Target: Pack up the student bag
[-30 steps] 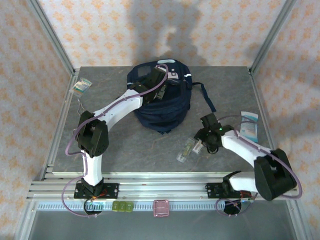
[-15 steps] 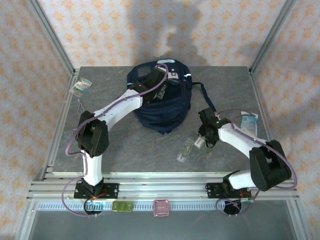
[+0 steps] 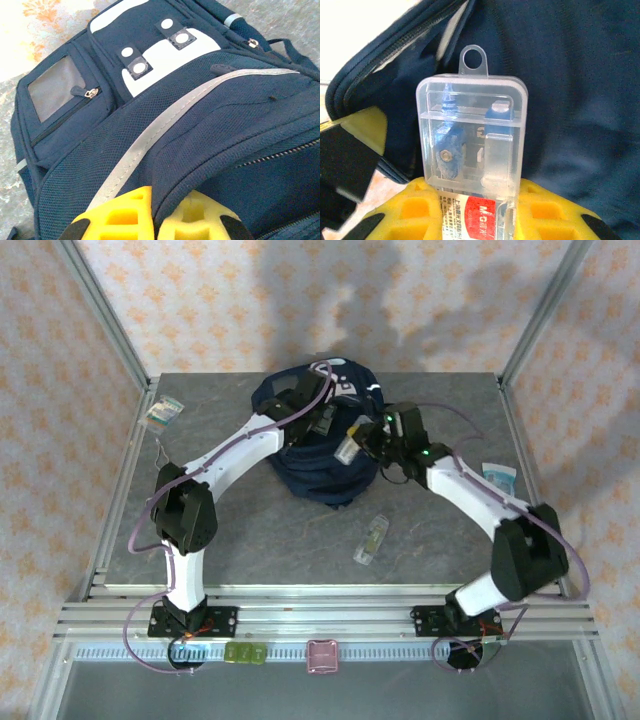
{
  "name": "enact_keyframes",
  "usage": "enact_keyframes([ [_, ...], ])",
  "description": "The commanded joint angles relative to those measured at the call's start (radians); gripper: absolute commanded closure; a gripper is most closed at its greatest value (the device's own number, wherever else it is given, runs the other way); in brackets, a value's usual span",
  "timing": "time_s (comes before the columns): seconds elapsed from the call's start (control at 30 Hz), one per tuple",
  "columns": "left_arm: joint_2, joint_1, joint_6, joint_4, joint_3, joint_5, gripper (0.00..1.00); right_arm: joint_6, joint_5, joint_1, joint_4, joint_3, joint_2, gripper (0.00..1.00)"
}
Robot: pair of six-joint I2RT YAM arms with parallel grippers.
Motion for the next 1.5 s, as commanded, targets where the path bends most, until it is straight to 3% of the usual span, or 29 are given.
enact_keyframes([
  [0.0, -0.087, 0.004, -0.063, 0.045, 0.082, 0.023, 1.0, 0.066, -0.074, 0.003, 0.121, 0.093, 0.094, 0.79],
  [0.17, -0.086, 0.004, -0.077, 0.032, 0.107, 0.041, 1.0, 0.185, -0.082, -0.001, 0.144, 0.209, 0.256, 0.74],
  [0.23, -0.087, 0.003, -0.081, 0.033, 0.11, 0.046, 1.0, 0.238, -0.112, -0.003, 0.197, 0.234, 0.304, 0.59],
  [0.3, -0.087, 0.004, -0.085, 0.03, 0.114, 0.049, 1.0, 0.261, -0.122, -0.003, 0.232, 0.24, 0.316, 0.5],
  [0.57, -0.087, 0.004, -0.088, 0.026, 0.104, 0.058, 1.0, 0.243, -0.122, -0.001, 0.34, 0.176, 0.279, 0.46],
  [0.63, -0.088, 0.004, -0.088, 0.03, 0.101, 0.055, 1.0, 0.254, -0.142, -0.001, 0.367, 0.179, 0.298, 0.47],
  [0.8, -0.088, 0.004, -0.093, 0.035, 0.094, 0.056, 1.0, 0.259, -0.164, 0.009, 0.348, 0.213, 0.348, 0.63],
  [0.87, -0.091, 0.004, -0.096, 0.045, 0.082, 0.058, 1.0, 0.274, -0.202, 0.015, 0.377, 0.214, 0.372, 0.81],
  [0.9, -0.091, 0.004, -0.096, 0.05, 0.078, 0.058, 1.0, 0.278, -0.217, 0.021, 0.38, 0.219, 0.386, 0.85],
  [0.97, -0.089, 0.004, -0.097, 0.053, 0.073, 0.056, 1.0, 0.266, -0.234, 0.028, 0.369, 0.225, 0.396, 0.83],
  [1.1, -0.09, 0.004, -0.093, 0.06, 0.055, 0.04, 1.0, 0.112, -0.19, 0.029, 0.164, 0.22, 0.305, 0.66],
  [1.27, -0.1, 0.007, -0.077, 0.071, 0.026, 0.025, 1.0, -0.078, -0.012, 0.029, -0.158, 0.11, 0.059, 0.45],
  [1.47, -0.108, 0.006, -0.076, 0.089, -0.013, 0.025, 1.0, -0.146, 0.135, 0.029, -0.484, -0.064, -0.23, 0.39],
])
